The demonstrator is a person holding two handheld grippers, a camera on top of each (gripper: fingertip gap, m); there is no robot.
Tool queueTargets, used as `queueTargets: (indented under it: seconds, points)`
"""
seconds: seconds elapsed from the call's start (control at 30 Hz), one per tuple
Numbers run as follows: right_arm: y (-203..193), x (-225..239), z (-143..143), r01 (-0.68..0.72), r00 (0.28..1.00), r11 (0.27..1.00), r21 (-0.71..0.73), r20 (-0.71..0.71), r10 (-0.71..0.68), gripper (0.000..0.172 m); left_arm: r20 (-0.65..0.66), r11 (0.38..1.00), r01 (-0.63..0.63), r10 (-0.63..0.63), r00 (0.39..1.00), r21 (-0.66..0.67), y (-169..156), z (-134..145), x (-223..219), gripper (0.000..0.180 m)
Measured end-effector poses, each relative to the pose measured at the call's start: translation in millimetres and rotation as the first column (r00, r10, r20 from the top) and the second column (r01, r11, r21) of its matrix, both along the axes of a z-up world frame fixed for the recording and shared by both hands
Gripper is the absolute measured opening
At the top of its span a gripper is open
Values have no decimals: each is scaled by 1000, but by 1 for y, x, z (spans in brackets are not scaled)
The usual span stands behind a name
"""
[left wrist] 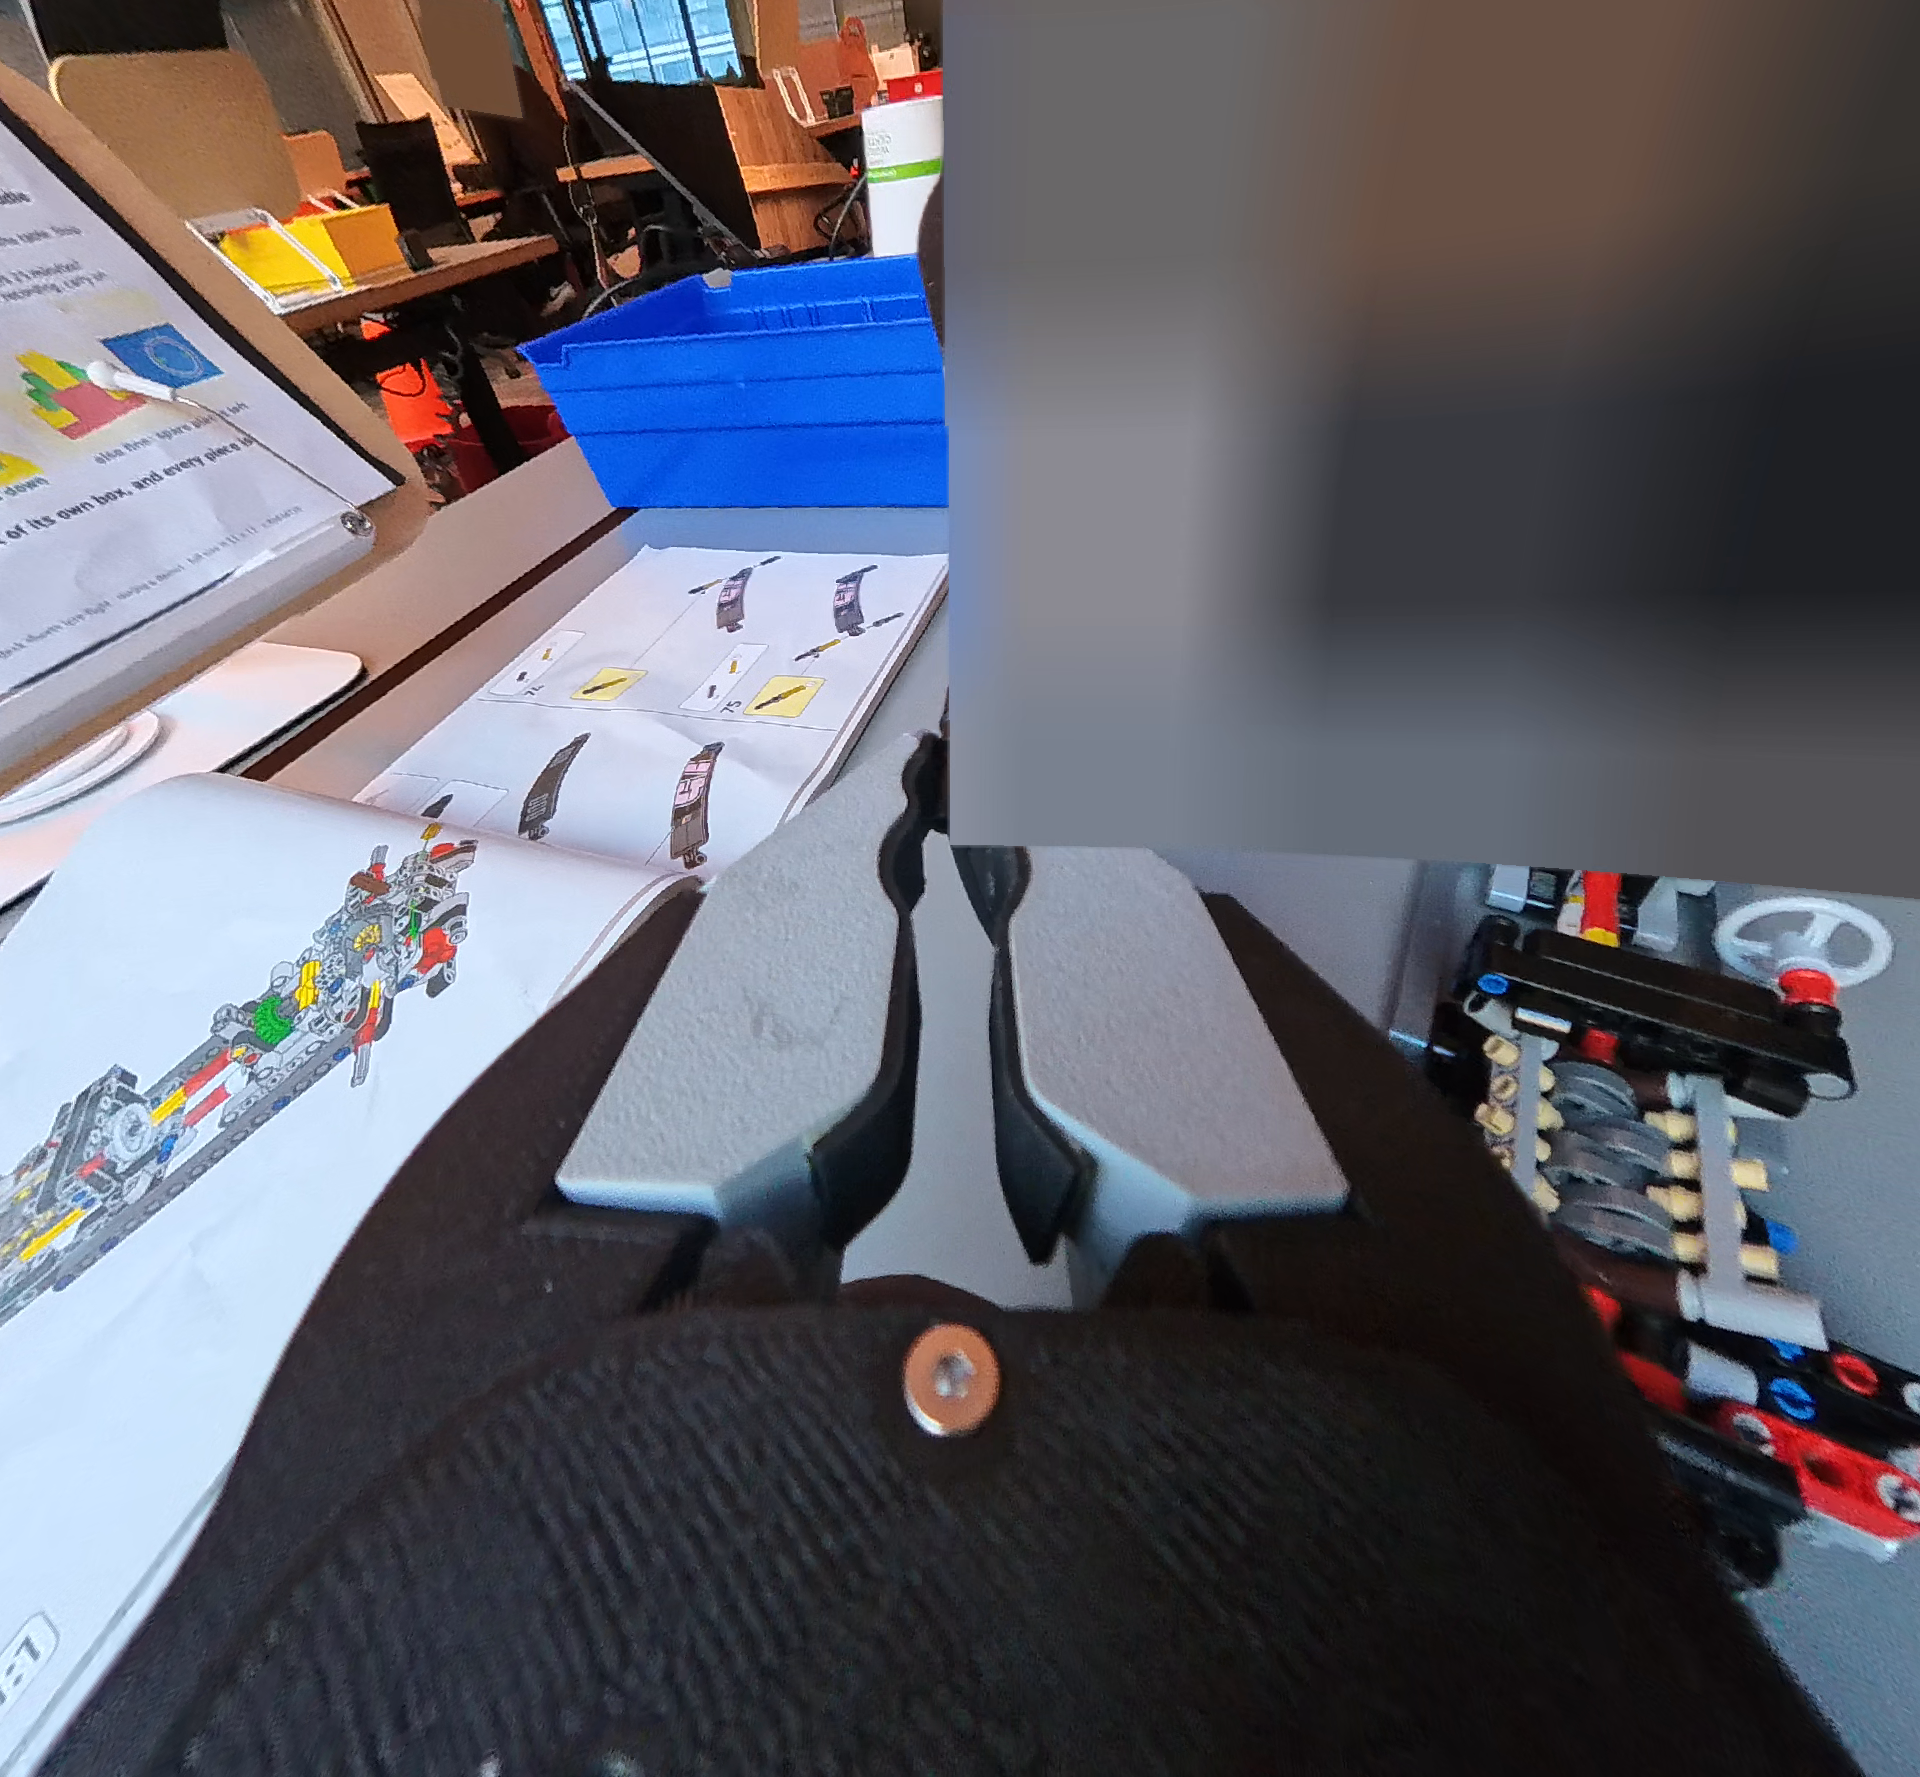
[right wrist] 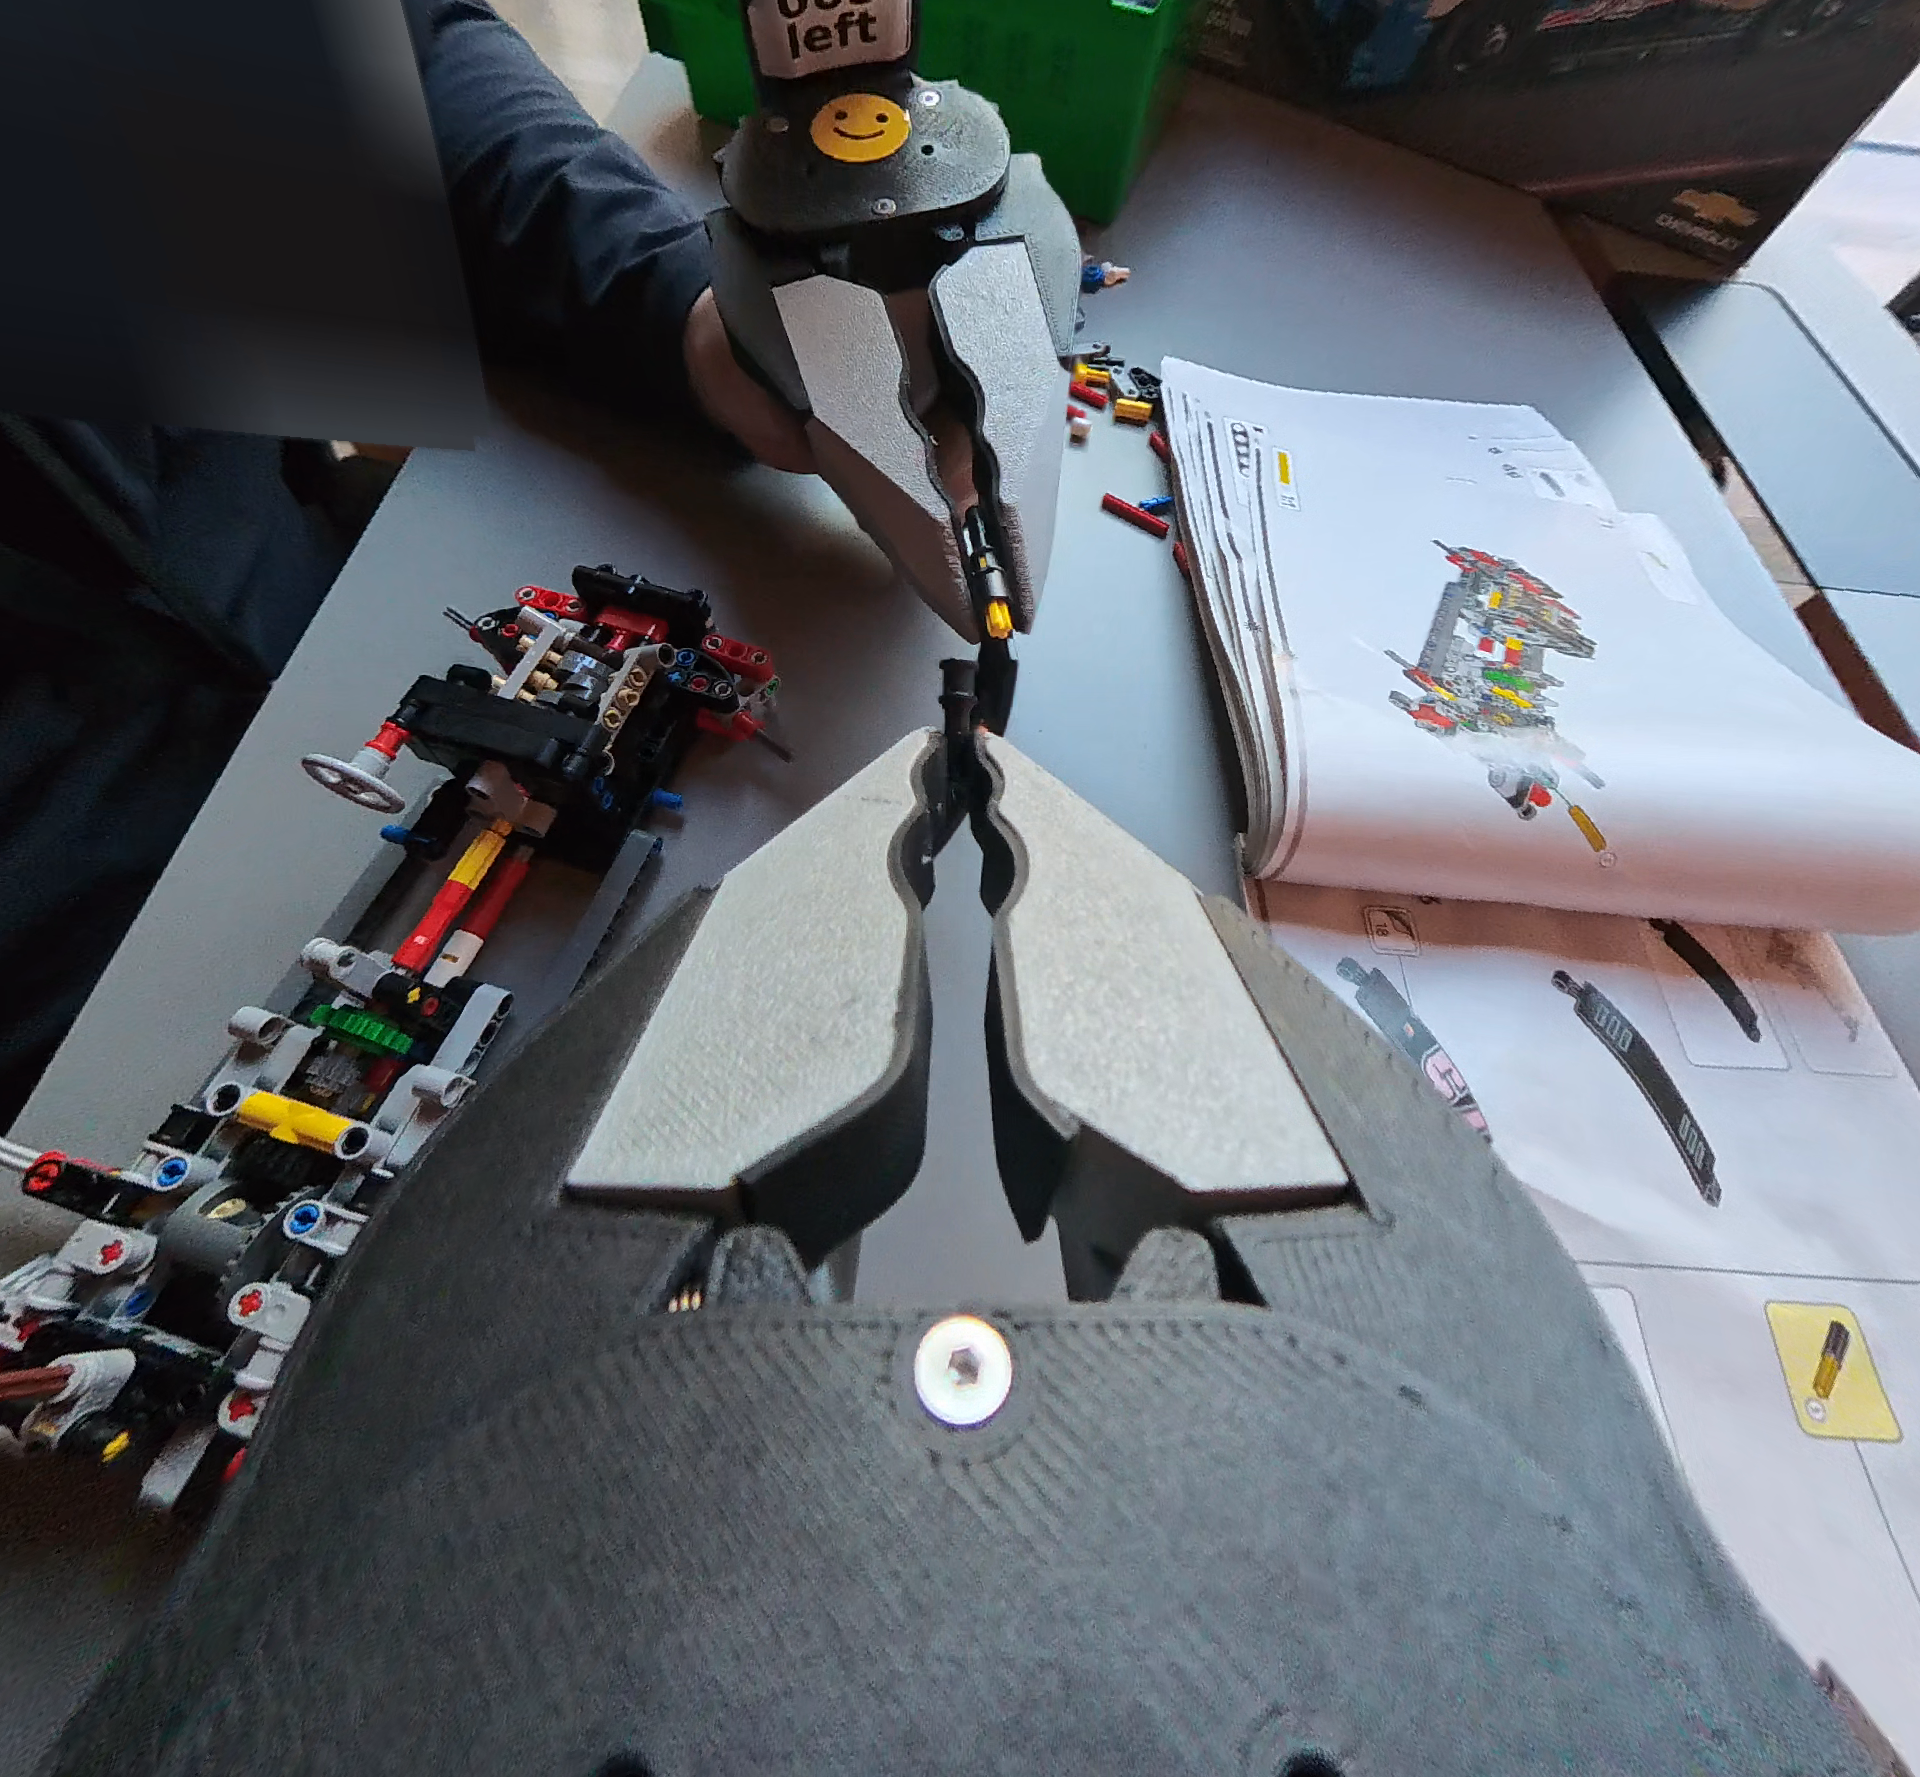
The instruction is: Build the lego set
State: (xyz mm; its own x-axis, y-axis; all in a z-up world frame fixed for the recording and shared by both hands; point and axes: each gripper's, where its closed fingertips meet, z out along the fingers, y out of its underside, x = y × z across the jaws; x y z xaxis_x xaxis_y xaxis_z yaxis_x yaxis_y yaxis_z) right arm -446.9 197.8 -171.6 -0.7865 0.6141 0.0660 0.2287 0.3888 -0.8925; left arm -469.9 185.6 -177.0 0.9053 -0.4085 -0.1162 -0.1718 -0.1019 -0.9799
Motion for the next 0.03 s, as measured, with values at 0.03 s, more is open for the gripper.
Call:
queueTargets:
  seconds: [0.03]
  points:
    - [0,-2,0,-12,1000,1000,-3,11,12,1,4,1000,0,0,1000,-1,-1,0,0,4]
